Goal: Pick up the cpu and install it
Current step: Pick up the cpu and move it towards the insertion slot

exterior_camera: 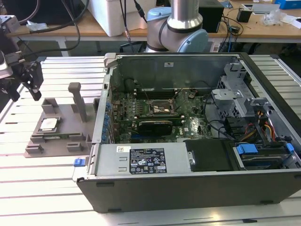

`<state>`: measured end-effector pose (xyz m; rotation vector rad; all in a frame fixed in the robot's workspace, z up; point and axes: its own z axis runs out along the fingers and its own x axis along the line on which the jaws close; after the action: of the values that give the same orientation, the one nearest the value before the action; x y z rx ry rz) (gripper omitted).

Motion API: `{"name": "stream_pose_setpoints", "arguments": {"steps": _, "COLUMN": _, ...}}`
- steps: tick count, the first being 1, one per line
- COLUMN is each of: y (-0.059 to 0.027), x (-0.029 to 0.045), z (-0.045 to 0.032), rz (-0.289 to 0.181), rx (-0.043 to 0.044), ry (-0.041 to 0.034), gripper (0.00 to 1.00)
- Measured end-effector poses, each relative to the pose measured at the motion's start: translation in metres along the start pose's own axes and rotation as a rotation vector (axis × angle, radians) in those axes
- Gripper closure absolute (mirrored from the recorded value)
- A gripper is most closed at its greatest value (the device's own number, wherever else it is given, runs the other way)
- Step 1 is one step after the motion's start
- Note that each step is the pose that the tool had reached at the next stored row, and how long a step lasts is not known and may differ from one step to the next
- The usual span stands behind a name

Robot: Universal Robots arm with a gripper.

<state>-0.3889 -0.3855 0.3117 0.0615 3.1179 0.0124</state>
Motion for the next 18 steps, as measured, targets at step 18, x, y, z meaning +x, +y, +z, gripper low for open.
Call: {"name": "stream_pose_setpoints", "arguments": {"steps": 18, "y": -0.0001, "x": -0.0009, "z": 0.0134, "rz": 0.0, "rx": 0.0, "ry": 0.0, "gripper": 0.4}}
